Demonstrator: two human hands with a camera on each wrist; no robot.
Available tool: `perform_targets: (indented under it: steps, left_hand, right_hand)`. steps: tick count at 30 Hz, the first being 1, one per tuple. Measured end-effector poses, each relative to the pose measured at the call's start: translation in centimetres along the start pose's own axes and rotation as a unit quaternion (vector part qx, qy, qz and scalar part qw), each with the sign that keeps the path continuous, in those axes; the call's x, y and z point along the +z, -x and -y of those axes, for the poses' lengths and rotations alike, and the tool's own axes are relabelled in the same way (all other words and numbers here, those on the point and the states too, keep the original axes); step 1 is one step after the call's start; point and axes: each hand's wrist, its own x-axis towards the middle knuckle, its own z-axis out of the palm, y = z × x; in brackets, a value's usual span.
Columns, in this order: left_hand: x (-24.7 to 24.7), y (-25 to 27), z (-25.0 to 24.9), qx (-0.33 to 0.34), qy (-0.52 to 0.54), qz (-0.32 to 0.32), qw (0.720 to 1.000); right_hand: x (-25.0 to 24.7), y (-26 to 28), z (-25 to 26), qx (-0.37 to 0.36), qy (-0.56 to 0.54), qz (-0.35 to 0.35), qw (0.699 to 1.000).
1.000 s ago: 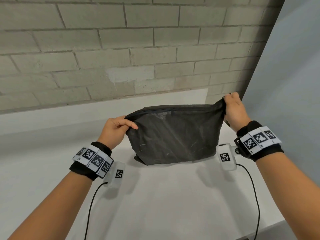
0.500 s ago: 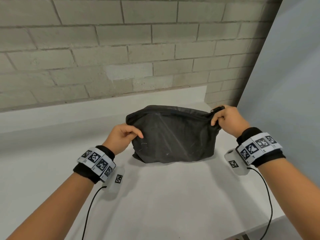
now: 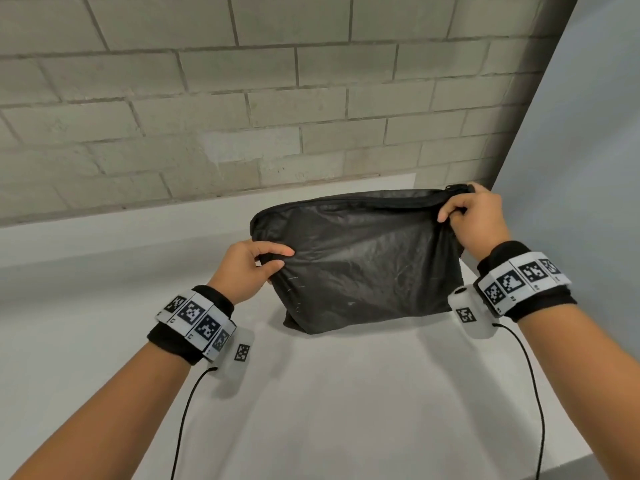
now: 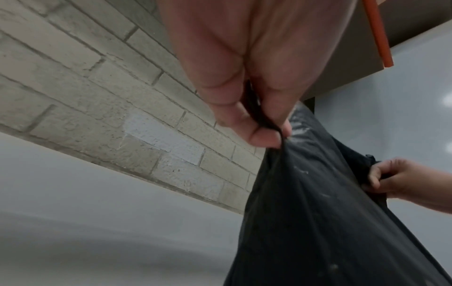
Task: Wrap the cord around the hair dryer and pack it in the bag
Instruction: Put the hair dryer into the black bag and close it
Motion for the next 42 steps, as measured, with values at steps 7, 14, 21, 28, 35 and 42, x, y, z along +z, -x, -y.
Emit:
perform_targets:
  steps: [7, 14, 21, 28, 35, 42]
  left_hand:
    - [2.5, -5.6, -1.2, -0.088, -0.001, 0.073, 0.994]
    - [4.8, -12.6, -1.6, -0.112, -0.043, 0.099, 0.988]
    - [6.7, -17.6, 0.6, -0.154, -0.101, 0.094, 0.978]
    - [7.7, -20.0, 3.8, -0.190, -0.134, 0.114, 0.966]
    - [8.1, -22.2, 5.2, -0.221, -0.145, 0.151, 0.953]
    - [8.2, -23.0, 6.5, -0.230, -0.189, 0.213, 0.930]
  right_hand:
    - [0.0, -5.0, -4.3, 0.038, 0.042, 0.086, 0.995]
    - [1.4, -10.5, -8.2, 0.079, -0.004, 0.154, 0.985]
    - [4.5, -15.1, -12.3, 0.067, 0.055, 0.289, 0.954]
    - [8.0, -18.0, -14.9, 0.033, 0.075, 0.356, 0.931]
    - [10.9, -20.6, -16.2, 0.068, 0.044, 0.373, 0.924]
    - [13.4, -21.6, -17.9, 0.101, 0.052, 0.450, 0.886]
